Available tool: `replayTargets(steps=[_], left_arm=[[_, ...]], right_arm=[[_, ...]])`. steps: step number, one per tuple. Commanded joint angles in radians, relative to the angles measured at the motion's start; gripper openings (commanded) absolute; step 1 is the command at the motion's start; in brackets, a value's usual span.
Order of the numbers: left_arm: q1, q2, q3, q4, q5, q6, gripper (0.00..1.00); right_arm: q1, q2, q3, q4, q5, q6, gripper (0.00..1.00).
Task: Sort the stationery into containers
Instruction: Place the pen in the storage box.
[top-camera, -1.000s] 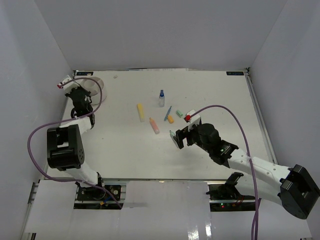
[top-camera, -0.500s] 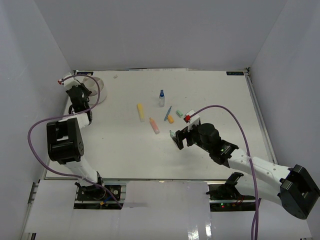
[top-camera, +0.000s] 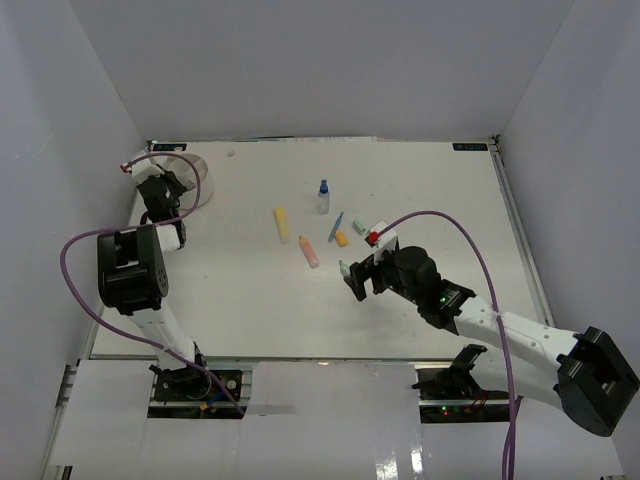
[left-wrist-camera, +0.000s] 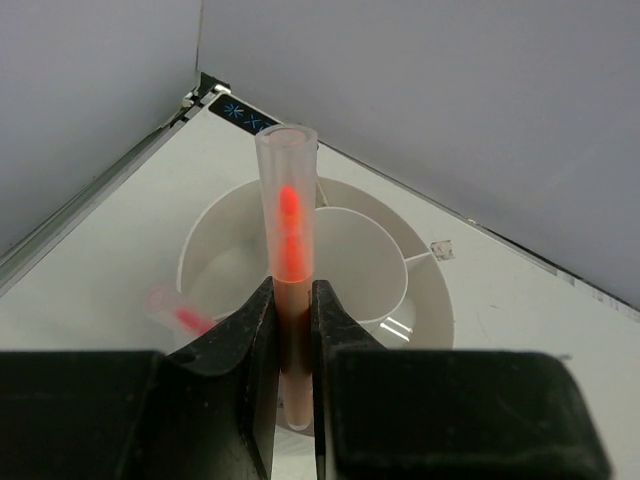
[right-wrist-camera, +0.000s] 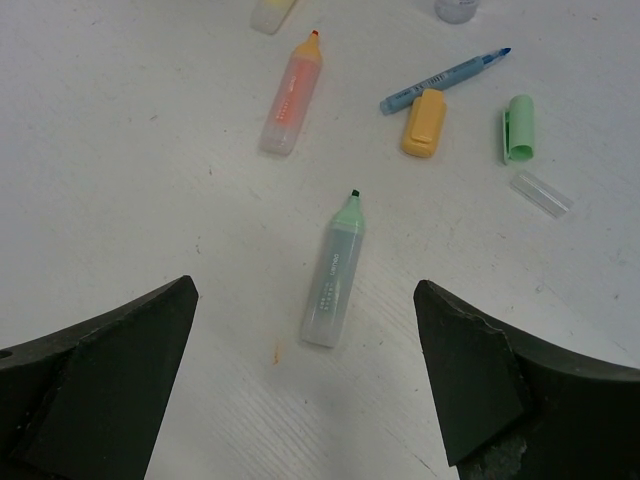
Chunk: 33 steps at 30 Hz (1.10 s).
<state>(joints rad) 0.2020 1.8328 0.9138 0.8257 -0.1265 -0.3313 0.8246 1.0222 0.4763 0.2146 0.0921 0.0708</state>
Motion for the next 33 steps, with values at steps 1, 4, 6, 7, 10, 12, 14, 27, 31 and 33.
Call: replayTargets(steps=[1,4,6,7,10,12,14,27,31,33], left_arm=[[0.004,0.019,0.033,0.078,0.013,-0.003,0.0],[0.005,0.036,0.042,0.093,0.011,-0.002,0.0],[0.004,0.042,0.04,0.11,0.016,-0.008,0.02],[0.005,0.045,0.042,0.107,0.016,-0.012,0.06],[0.004,0.052,0.042,0.099,0.016,-0.015,0.15],[0.005,0.054,0.039,0.099,0.007,-0.014,0.21],[0.004,0.054,0.037,0.101,0.004,-0.008,0.32],[0.004,-0.058,0.004,0.007,0.008,0.009,0.62],[0.005,-0.153,-0.006,-0.078,0.018,0.003,0.68],[0.005,-0.187,-0.007,-0.114,0.019,0.003,0.71]], right_arm=[[-0.005,0.004,0.008,0.052,-0.014,-0.012,0.96],[-0.005,0.006,0.007,0.052,-0.015,-0.014,0.96],[-0.005,0.009,0.008,0.052,-0.017,-0.014,0.96],[-0.005,0.01,0.008,0.052,-0.018,-0.014,0.96],[-0.005,0.015,0.01,0.052,-0.02,-0.014,0.96],[-0.008,0.015,0.01,0.052,-0.023,-0.014,0.96],[-0.008,0.013,0.01,0.052,-0.023,-0.014,0.96],[-0.01,-0.007,0.012,0.048,-0.02,-0.016,0.96],[-0.01,-0.016,0.028,0.017,0.006,-0.019,0.96],[-0.01,-0.011,0.05,-0.012,0.024,-0.016,0.96]])
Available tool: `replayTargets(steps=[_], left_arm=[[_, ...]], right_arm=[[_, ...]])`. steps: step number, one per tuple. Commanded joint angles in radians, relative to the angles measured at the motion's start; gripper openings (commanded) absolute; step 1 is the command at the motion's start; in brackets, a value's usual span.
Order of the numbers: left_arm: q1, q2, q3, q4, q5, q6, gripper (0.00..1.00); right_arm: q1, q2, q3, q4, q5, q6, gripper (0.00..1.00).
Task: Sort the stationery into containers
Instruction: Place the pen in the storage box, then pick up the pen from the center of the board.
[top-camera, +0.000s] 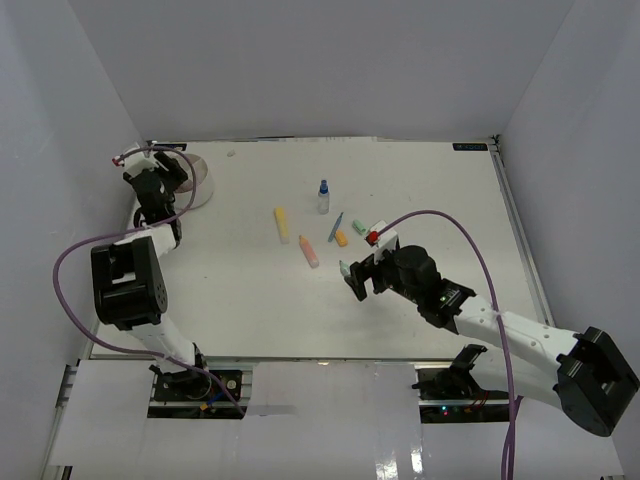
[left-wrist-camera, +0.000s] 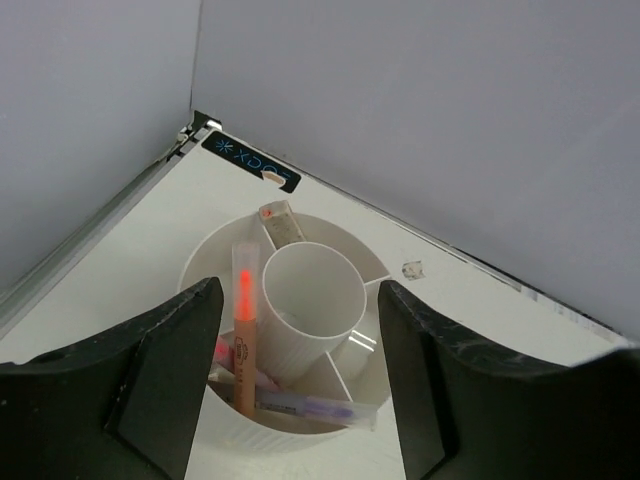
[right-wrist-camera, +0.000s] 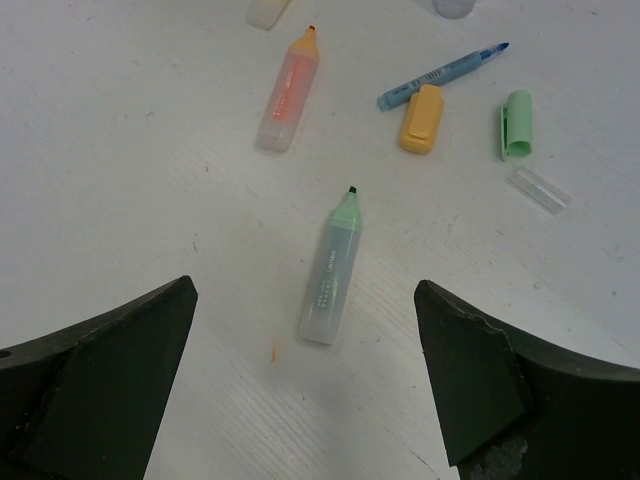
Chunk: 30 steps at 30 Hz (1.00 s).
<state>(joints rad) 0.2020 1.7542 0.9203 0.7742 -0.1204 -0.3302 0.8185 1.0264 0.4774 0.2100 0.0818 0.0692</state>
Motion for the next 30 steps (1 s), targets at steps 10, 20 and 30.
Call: replayTargets(steps=[10,20,30], left_arm=[[0.004,-0.376,0.045,-0.542,0.073,-0.027,0.98],[0.002,-0.657,0.02,-0.911,0.317,-0.069,0.98],[-0.142,-0.82,-0.193,-0.958,0.269,0.025,0.98]], right_arm=[[-0.005,0.098,0.187,-0.193,0.165,0.084,0.99],[-0.018,0.299,0.378,-0.313,0.237,0.22,0.93],[-0.016,0.596,0.593,-0.325,0.207,0.337,0.71]])
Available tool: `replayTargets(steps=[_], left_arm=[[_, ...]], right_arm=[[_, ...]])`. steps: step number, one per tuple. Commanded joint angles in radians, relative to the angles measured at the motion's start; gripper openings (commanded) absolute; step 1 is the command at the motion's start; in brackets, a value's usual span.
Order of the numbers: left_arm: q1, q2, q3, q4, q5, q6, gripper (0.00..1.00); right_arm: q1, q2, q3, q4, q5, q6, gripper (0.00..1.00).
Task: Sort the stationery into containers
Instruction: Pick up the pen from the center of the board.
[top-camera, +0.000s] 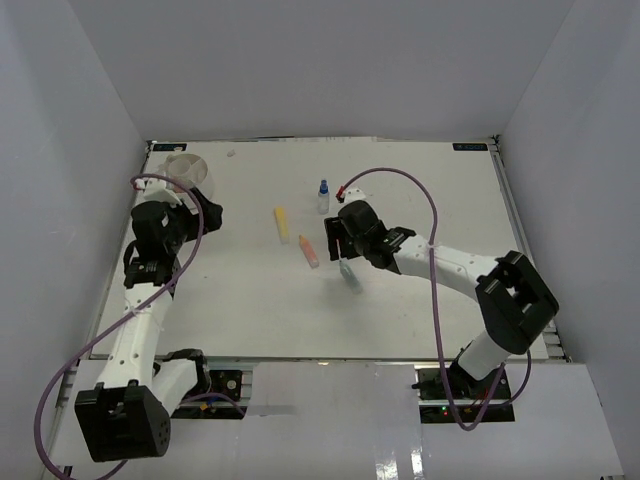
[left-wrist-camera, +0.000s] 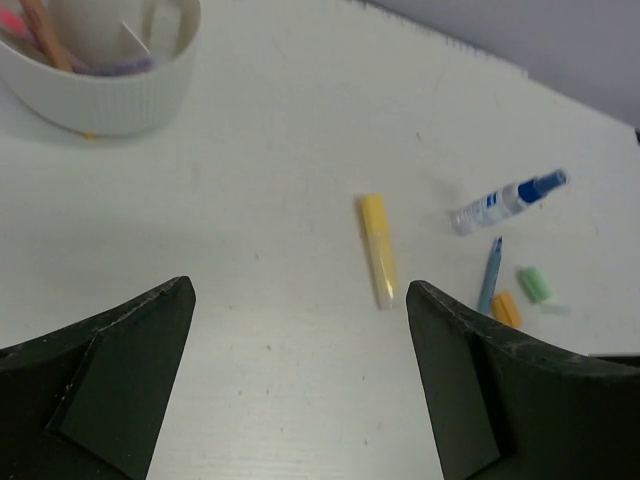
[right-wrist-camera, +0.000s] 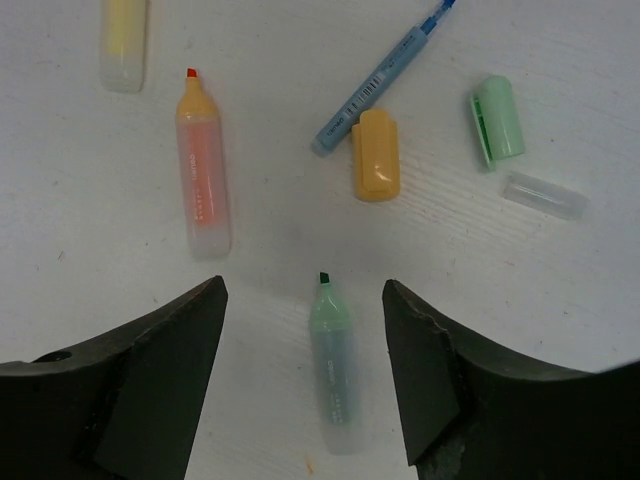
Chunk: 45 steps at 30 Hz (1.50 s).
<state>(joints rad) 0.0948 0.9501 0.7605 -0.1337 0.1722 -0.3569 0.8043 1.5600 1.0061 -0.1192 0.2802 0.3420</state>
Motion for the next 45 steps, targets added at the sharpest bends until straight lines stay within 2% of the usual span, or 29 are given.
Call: replayTargets(steps=[1,8,9,16,22,31,36,41,45], left_arm=[[-0.055,-0.019,-0.053,-0.049,-0.036,0.053,0.98],[-0.078,-0.045,-0.058,-0.058,-0.051,0.065,0.98],[-0.111,-0.043,-0.058,-0.061,-0.054,0.065,0.98],[-0.118,-0.053,-0.056,-0.069,-0.057,0.065,0.98],[-0.124,-0.05,-0.05,-0.075,-0.049,0.068,0.98],[-0.129,-0.05,-0.05,-0.076,-0.042,0.068,0.98],[-0.129,-0.048,-0.052,-0.075,-0.034,0.067,0.98],[-0.127,-0.047,-0.052,-0.075,-0.031,0.065,0.98],[-0.127,-0.045,-0.053,-0.075,-0.027,0.064,0.98]], right_arm=[[-0.002,0.083,0.081,0.003,0.016,0.074,0.7],[0.007,0.259,0.196,0.006,0.07,0.146,0.57],[0.01,0.29,0.218,-0.002,0.089,0.153,0.56],[0.012,0.39,0.302,-0.022,0.188,0.227,0.48],[0.012,0.469,0.344,-0.026,0.264,0.281,0.47],[0.004,0.517,0.35,-0.034,0.333,0.318,0.42],[0.003,0.508,0.338,-0.034,0.346,0.328,0.33],[0.003,0.476,0.307,-0.036,0.355,0.339,0.18],[0.003,0.437,0.278,-0.037,0.364,0.36,0.12]])
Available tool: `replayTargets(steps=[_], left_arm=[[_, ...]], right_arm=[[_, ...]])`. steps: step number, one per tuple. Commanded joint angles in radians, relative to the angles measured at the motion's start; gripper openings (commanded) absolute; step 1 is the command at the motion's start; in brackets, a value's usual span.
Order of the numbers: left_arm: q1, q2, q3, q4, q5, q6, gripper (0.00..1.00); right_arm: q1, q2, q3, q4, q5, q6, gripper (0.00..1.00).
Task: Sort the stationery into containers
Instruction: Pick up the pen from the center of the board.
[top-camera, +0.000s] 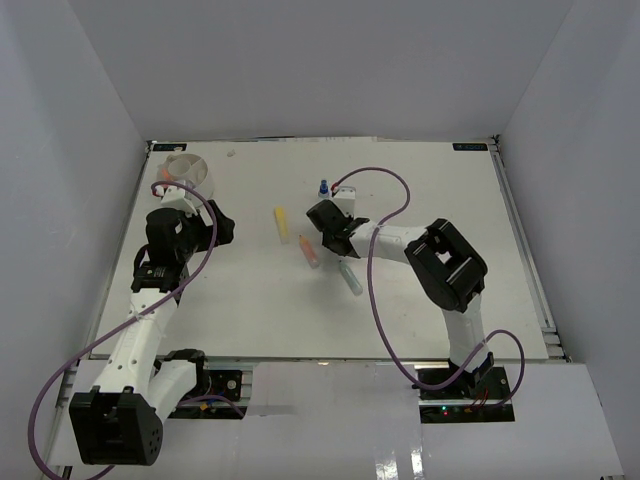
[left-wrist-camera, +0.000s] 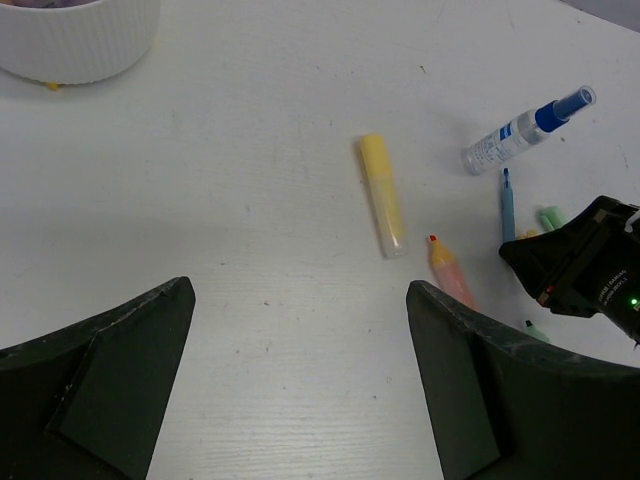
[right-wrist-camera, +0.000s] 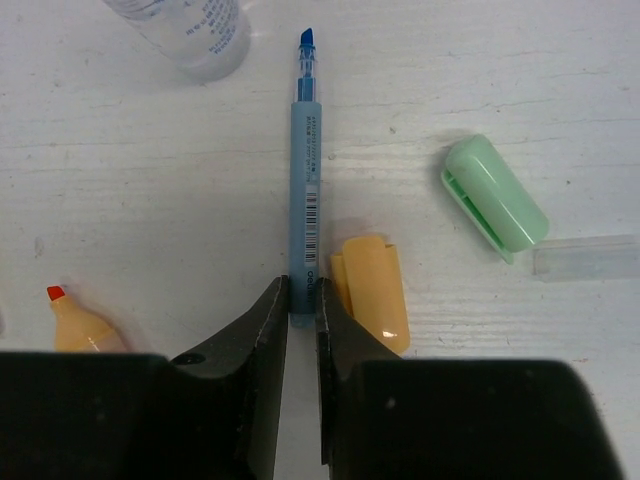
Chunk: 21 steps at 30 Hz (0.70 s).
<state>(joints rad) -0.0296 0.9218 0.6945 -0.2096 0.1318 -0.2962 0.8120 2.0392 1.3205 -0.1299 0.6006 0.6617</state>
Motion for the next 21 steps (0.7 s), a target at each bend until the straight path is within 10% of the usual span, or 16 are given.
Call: replayTargets(steps=[1,13,21], left_arm=[[-0.004,-0.015,0.013,0.001,0.015,0.002,0.98],[-0.004,-0.006,0.025,-0.007,0.264,-0.119,0.98],[-0.073,-0.049,-0.03,0.148,0.456,-0.358,0.98]], right_arm=[[-0.005,-0.05,-0.041,-0.025,0.048,0.045,0.11],[-0.005,-0.322,-0.249,0.047,0.085,0.052,0.08],[0.007,-0.702,-0.61,0.528,-0.143,-0.177,0.08]])
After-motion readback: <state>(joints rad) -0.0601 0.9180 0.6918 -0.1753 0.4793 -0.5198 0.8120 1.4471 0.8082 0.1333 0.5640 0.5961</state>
